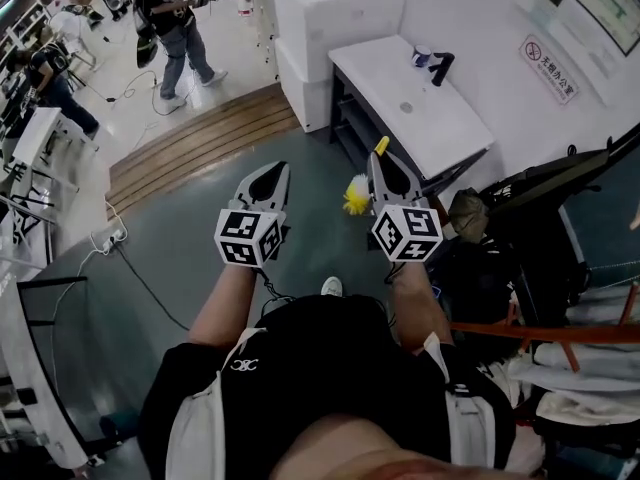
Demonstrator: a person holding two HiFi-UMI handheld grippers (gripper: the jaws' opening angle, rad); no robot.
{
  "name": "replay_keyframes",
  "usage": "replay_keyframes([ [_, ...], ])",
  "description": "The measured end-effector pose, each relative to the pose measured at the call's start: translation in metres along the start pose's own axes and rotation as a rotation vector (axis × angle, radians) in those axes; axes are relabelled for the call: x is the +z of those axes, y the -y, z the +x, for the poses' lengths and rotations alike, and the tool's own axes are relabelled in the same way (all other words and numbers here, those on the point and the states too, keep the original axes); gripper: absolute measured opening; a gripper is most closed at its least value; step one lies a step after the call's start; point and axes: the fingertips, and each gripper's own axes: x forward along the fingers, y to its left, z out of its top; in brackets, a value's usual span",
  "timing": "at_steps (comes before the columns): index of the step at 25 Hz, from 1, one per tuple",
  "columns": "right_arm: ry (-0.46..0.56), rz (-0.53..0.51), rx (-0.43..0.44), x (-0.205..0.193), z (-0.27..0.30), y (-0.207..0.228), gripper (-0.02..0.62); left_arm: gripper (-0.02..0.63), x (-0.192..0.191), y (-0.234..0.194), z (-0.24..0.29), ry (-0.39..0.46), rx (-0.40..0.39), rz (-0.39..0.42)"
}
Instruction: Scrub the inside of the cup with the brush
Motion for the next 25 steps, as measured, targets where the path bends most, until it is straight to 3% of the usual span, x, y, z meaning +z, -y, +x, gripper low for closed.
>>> replay_keyframes([
  [8,0.013,-0.005,-0.015,0.011,0.053,0.071,0.049,0.014,0.013,0.0,0.092,0.014,-0.011,0.025],
  [25,0.018,-0.064,-0.134,0.019,0.134,0.188,0.049,0.014,0.014,0.002,0.27,-0.001,-0.157,0.047],
])
